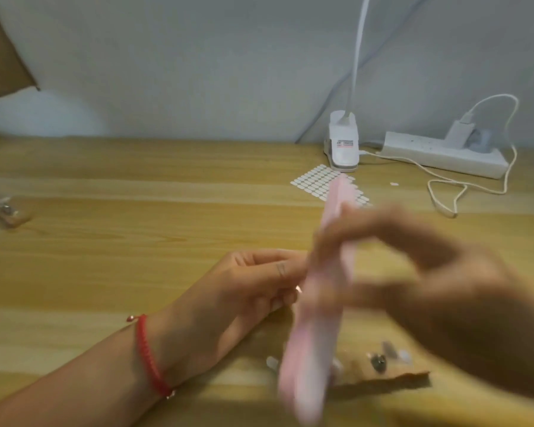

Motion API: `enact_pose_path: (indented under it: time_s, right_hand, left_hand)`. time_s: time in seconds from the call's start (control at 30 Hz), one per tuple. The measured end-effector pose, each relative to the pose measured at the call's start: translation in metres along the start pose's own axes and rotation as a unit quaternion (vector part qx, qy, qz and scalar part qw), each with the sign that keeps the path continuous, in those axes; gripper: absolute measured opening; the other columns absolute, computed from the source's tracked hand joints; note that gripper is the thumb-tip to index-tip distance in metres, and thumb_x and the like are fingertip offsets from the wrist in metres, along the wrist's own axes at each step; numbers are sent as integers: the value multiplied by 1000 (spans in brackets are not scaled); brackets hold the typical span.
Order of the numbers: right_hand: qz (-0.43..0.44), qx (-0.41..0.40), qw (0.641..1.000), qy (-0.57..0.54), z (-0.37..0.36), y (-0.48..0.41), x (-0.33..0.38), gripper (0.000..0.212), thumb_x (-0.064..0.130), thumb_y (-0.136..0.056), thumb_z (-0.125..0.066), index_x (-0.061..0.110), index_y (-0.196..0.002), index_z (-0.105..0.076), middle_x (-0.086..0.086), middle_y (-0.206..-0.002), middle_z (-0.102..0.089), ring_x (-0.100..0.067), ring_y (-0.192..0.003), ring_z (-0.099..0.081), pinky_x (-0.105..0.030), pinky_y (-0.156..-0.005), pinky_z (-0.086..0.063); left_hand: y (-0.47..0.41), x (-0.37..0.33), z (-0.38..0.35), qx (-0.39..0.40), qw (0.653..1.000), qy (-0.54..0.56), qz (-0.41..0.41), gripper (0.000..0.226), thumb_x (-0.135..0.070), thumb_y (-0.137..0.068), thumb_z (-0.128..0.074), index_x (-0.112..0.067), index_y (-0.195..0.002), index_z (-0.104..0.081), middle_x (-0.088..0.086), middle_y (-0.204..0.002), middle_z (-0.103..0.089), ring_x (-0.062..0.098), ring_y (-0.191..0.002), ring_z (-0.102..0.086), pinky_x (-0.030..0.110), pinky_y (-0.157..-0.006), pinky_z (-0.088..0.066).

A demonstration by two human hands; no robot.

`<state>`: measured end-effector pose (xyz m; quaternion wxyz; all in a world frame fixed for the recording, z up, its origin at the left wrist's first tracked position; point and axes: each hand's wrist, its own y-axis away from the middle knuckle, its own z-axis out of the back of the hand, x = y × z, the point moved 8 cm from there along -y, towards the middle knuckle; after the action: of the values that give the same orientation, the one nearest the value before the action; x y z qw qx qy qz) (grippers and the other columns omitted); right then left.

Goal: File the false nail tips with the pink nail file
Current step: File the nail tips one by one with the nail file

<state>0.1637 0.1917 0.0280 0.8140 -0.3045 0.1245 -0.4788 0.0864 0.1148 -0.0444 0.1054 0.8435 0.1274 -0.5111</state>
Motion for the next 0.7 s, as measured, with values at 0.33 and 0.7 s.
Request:
enact_pose_path:
  time_s: [0.33, 0.7]
  right_hand:
    - [-33, -18, 996, -78, 6, 13, 35, 42, -7, -79, -67, 21, -111, -74, -5, -114, -60, -26, -115, -58, -45, -105, -43]
    - [-132, -43, 990, -37, 44, 13, -41, 31, 17, -95, -55, 24, -125, -62, 2, -118, -61, -15, -115, -59, -29, -99, -49]
  left_hand:
    - [2, -2, -2, -1, 1000, -15, -4, 38, -41, -48, -89, -13, -71, -77, -2, -65, -68, 3, -59, -60, 12, -57, -48]
    - [-6, -2, 10, -34, 999, 0, -23, 48, -45, -47, -91, -17, -85, -79, -7, -69, -67, 0, -64, -56, 15, -63, -48]
